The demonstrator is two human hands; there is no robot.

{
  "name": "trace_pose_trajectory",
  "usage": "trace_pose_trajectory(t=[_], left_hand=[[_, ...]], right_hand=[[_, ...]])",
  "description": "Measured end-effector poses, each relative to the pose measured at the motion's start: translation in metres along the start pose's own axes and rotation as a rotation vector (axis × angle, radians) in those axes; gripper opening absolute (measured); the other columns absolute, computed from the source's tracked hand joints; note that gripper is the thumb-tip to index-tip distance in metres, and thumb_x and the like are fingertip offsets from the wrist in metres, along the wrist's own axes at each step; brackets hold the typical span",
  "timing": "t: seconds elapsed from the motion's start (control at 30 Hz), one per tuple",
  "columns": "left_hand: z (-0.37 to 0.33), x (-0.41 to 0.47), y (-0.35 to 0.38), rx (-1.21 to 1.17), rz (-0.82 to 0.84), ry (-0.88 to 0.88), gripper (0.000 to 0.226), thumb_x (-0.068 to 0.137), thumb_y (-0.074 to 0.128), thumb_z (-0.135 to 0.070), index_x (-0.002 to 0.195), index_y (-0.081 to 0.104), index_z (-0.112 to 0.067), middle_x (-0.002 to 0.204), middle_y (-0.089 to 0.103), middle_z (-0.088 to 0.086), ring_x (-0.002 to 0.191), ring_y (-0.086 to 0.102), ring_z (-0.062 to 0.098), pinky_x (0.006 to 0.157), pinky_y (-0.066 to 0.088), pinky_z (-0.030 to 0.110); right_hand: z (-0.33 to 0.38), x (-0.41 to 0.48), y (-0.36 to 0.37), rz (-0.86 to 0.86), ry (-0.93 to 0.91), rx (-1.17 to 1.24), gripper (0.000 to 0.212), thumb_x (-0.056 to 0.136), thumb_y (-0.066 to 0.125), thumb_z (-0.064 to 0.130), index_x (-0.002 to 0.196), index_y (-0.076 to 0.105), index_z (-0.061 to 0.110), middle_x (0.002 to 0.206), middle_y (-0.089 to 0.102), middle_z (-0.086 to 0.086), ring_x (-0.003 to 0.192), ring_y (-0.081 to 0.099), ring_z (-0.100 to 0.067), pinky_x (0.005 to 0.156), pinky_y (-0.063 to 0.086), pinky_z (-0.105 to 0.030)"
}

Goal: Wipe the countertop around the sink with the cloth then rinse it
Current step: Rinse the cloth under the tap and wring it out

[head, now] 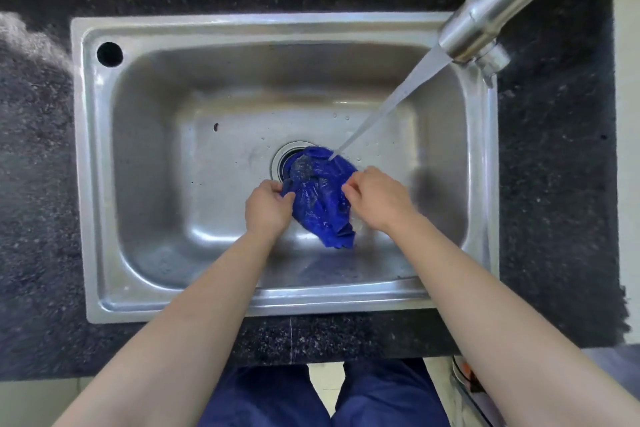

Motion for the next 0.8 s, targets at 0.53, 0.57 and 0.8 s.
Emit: trace_pose_trajectory(t=[0.53, 0.57, 0.8], left_hand=[[-0.026, -0.006, -0.046, -0.23, -0.276, 0.369, 0.023, 0.091, 0.059, -0.007, 0.107, 0.049, -0.021, 0.097, 0.054, -0.004, 0.073, 0.051, 0.015, 0.07, 0.044, 0.025], [-0.028, -0.001, -0.046, -0.175, -0.281, 0.351, 0.027, 0.09, 0.059, -0.006, 0.113, 0.051, -0.02, 0.105, 0.051, -0.001, 0.078, 0.051, 0.016, 0.073, 0.043, 0.026], [-0.02, 0.017, -0.041, 0.127, -0.19, 0.252, 0.037, 0.09, 0.058, -0.007, 0.126, 0.058, -0.015, 0.125, 0.054, 0.009, 0.106, 0.059, 0.028, 0.082, 0.044, 0.033]], right_hand=[[-0.017, -0.002, -0.058, -0.394, 0.285, 0.41, 0.033, 0.103, 0.045, 0.042, 0.111, 0.062, 0.014, 0.112, 0.07, -0.011, 0.106, 0.062, -0.035, 0.085, 0.046, -0.039], [-0.024, -0.003, -0.053, -0.303, 0.326, 0.293, 0.034, 0.103, 0.044, 0.043, 0.11, 0.063, 0.014, 0.113, 0.069, -0.014, 0.106, 0.062, -0.036, 0.084, 0.047, -0.039], [0.001, 0.014, -0.026, -0.319, -0.044, -0.031, 0.045, 0.084, 0.061, 0.011, 0.129, 0.057, 0.011, 0.126, 0.055, -0.014, 0.115, 0.052, -0.038, 0.092, 0.047, -0.045]])
Point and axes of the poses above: each hand's wrist, its own x-axis towards the middle knuckle, its own y-axis out of the palm, z = x × y, the point moved 3 cm from there along x, towards the middle knuckle
